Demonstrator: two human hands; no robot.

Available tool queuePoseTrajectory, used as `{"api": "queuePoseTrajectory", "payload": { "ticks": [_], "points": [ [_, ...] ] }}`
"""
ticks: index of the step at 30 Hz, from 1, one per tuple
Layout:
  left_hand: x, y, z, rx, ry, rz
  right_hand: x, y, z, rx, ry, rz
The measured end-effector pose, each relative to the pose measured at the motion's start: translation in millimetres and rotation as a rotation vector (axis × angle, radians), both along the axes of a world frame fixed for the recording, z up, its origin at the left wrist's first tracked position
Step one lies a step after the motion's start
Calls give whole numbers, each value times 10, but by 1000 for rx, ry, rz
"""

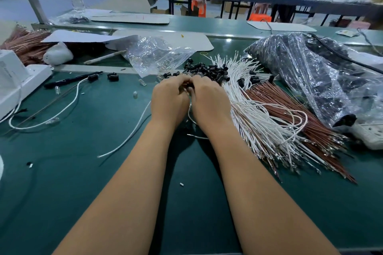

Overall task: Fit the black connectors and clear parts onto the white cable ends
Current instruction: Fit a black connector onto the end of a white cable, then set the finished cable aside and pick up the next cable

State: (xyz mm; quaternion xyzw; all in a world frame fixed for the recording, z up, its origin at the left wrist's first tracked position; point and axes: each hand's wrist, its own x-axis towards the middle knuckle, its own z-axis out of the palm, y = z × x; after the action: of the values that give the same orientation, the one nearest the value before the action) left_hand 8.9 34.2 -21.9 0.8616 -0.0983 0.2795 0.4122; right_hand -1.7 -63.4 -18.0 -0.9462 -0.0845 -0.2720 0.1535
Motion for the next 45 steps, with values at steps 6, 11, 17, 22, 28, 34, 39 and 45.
{"api": "queuePoseTrajectory", "payload": {
  "ticks": [6,11,17,22,28,34,39,45],
  "points": [
    [12,77,-19,85,9,31,-53,-150,56,-61,10,8],
    [31,263,-50,24,46,272,-46,-283,61,-38,92,-66],
    [-32,71,-26,242,-169,120,-23,-243,38,82,90,-28],
    [1,32,-34,74,-120,-48,-16,-226,31,140,82,37],
    [16,85,-27,-124,87,-89,-18,-246,43,249,87,87],
    [37,103,-8,-327,147,-169,-37,-218,41,321,60,127],
    [83,160,-30,-402,167,-107,-37,-230,52,431,3,83],
    [95,199,-36,-427,170,-105,-55,-228,84,469,-46,94]
  ]
}}
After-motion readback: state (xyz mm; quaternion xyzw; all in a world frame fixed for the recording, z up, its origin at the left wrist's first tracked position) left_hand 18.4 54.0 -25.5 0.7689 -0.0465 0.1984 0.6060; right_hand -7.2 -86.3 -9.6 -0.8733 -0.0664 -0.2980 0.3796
